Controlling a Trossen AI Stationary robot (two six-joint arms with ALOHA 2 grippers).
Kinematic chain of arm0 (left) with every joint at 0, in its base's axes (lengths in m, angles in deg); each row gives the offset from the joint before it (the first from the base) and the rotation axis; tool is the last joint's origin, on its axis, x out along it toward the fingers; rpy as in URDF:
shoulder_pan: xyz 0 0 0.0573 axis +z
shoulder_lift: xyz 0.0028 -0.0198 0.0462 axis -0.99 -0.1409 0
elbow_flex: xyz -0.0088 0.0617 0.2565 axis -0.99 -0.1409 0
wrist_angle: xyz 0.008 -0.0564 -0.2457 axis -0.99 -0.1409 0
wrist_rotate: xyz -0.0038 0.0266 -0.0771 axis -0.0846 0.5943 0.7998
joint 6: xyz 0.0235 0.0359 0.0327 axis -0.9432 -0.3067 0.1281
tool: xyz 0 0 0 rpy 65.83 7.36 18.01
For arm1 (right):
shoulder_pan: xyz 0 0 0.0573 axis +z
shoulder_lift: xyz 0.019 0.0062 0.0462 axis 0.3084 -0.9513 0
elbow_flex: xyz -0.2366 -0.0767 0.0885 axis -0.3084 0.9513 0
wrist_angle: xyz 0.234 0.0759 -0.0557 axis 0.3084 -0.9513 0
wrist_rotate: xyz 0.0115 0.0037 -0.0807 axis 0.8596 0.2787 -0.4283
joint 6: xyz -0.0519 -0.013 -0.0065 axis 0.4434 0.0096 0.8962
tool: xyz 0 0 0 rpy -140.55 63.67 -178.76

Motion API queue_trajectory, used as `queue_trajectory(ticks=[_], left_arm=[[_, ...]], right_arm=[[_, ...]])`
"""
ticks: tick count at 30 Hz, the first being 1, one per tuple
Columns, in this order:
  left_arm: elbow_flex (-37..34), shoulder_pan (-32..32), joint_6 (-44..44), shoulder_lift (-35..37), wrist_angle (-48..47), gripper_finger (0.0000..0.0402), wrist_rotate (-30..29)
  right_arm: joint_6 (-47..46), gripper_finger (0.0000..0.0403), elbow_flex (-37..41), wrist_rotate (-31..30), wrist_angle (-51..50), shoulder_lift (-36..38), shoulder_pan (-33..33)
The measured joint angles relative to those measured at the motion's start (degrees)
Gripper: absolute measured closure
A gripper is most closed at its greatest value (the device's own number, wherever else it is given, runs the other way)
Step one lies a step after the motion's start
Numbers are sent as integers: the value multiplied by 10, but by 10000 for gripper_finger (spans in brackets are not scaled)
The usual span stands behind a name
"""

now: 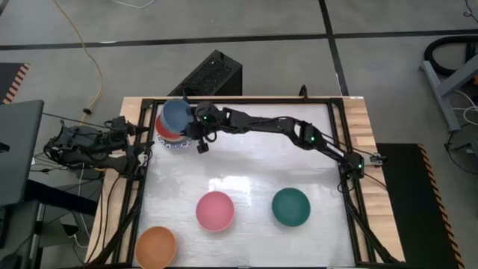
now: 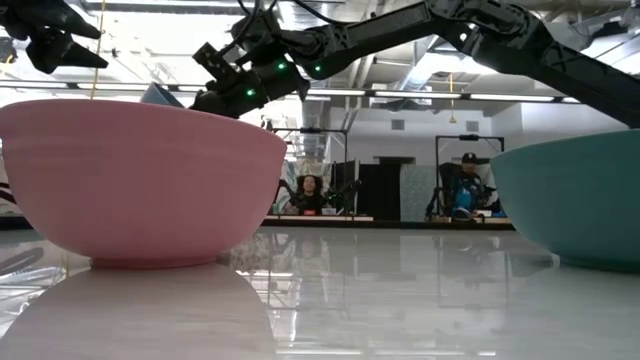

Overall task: Nest bowls inside each other
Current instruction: Stack the blue bowl on top of the red bowl

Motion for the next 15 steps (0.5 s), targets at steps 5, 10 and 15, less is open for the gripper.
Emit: queue_trajectory(ticks=[5,10,15], left_arm=[[0,0,0,0,0,88,0],[0,0,1,0,0,88,0],[0,0,1,0,0,88,0]], right_arm=[[-9,388,0,1,-7,0,-5],[-12,387,1,2,-4,0,-6],[-16,375,1,2,-3,0,-5]])
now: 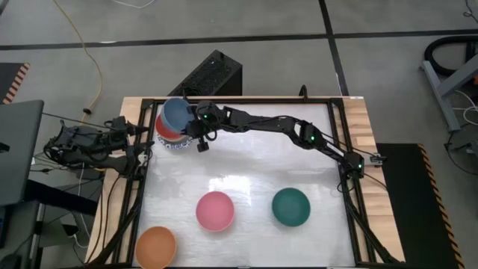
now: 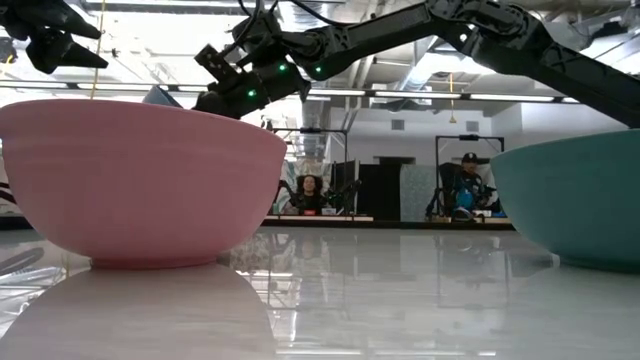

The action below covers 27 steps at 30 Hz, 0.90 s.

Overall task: Nest bowls inside each other
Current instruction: Stack the blue bowl on top of the red bowl

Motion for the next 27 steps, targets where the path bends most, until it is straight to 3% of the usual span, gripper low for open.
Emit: queue_trajectory(ticks=[19,24,27], left_arm=[[0,0,34,0,-5,88,6],[0,0,45,0,-39,88,16],[0,0,52,0,-43,88,6]], right_arm=[[-31,260,0,-2,17,1,-2],[-32,253,-17,-9,-58,38,20],[-38,253,-22,-49,-113,74,43]])
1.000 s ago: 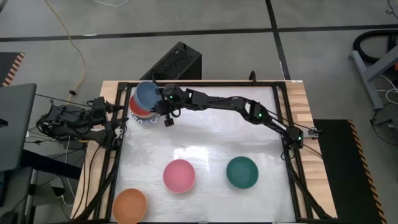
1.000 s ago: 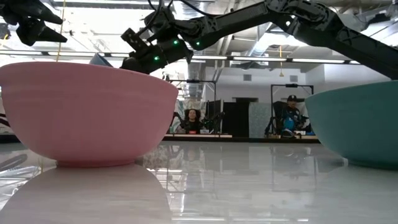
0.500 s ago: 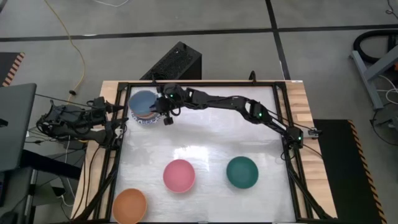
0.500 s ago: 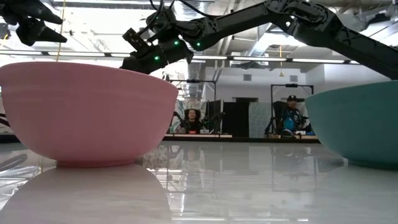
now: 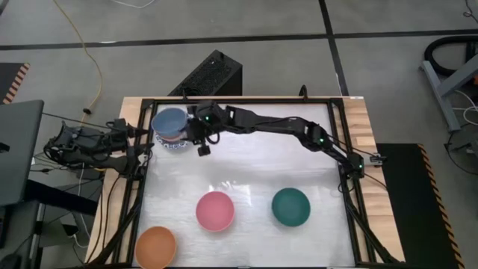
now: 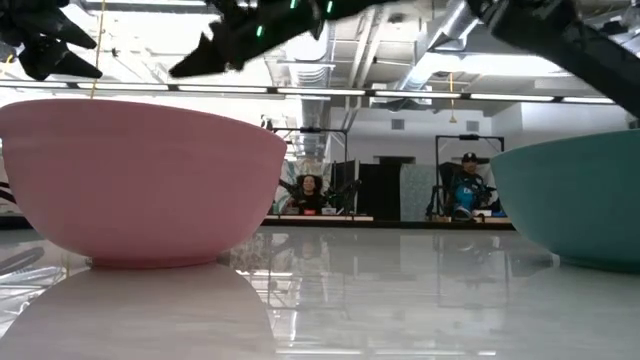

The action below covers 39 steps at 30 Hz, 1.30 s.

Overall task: Nest bowls inside each other
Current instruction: Stack the blue bowl on top of the red bowl

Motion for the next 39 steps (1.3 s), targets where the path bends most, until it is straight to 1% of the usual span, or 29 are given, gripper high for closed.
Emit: queue_trajectory(ticks=[4,8,13,16,19,21,22,24,26,29,31,32,36,39], left_arm=[[-6,0,5,-7,5,88,-25],[-6,17,15,-31,3,93,-38],[-5,49,28,-114,27,113,-57],[-6,53,49,-171,61,130,-114],[-6,49,58,-218,94,159,-178],[-6,40,79,-242,104,185,-213],[-11,34,94,-251,111,200,-241],[-36,16,132,-260,116,234,-307],[-78,-4,193,-259,114,273,-350],[-150,-35,264,-251,118,337,-379],[-195,-59,279,-248,147,379,-405],[-214,-71,281,-247,167,389,-416],[-261,-104,266,-247,243,393,-430],[-262,-115,249,-247,247,399,-430]], right_arm=[[-28,257,2,-58,-75,38,36],[-41,266,2,-87,-114,69,75],[-41,272,2,-147,-144,82,120],[-43,273,2,-195,-156,87,143],[-43,273,2,-273,-179,97,170],[-43,273,2,-327,-198,102,192],[-43,273,2,-354,-216,105,204],[-43,273,2,-395,-233,108,223],[-55,273,2,-430,-263,115,243],[-82,273,2,-453,-292,118,260],[-95,273,2,-462,-309,117,271],[-101,273,2,-464,-315,116,275],[-132,273,2,-466,-328,115,277],[-156,273,2,-466,-332,115,274]])
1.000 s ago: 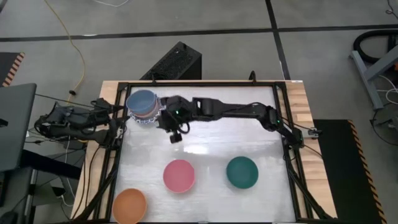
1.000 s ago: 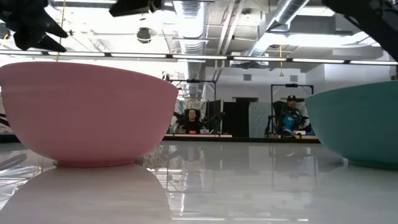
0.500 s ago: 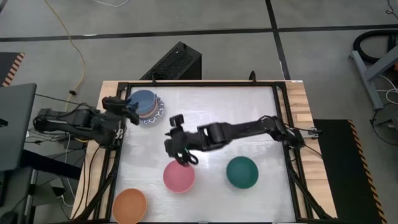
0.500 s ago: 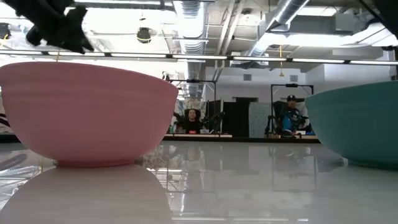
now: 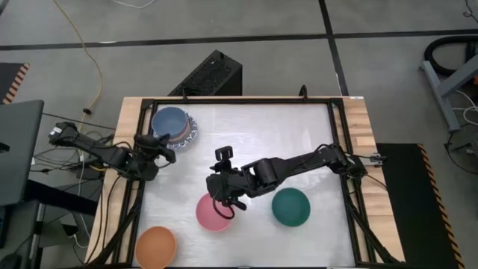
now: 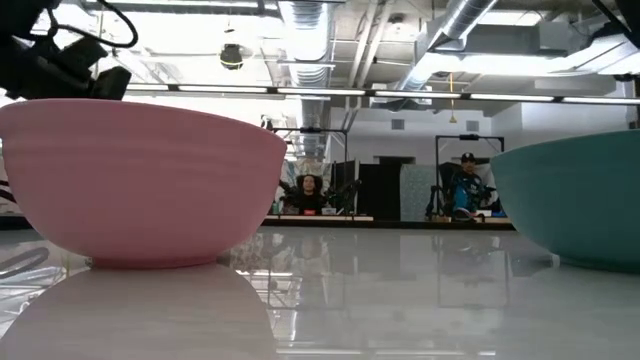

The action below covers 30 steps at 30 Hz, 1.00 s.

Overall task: Nest bowls inside each other
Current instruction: Stack the blue bowl on top of the red bowl, then stack the pink bowl on top of the blue bowl

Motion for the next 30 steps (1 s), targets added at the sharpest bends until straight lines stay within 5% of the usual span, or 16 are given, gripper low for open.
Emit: queue_trajectory(ticks=[8,12,17,25,30], left_arm=[[14,-14,-45,1,43,401,46],[77,-43,-154,1,76,401,94],[166,-79,-262,2,83,387,193],[205,-121,-294,1,76,282,333],[213,-137,-305,0,76,196,431]], right_arm=[[-47,273,4,62,-2,0,-8],[-132,273,14,161,-48,-2,-15],[-257,257,15,215,-107,-26,-37],[-244,188,14,246,-67,-100,-51],[-252,180,14,257,-57,-125,-63]])
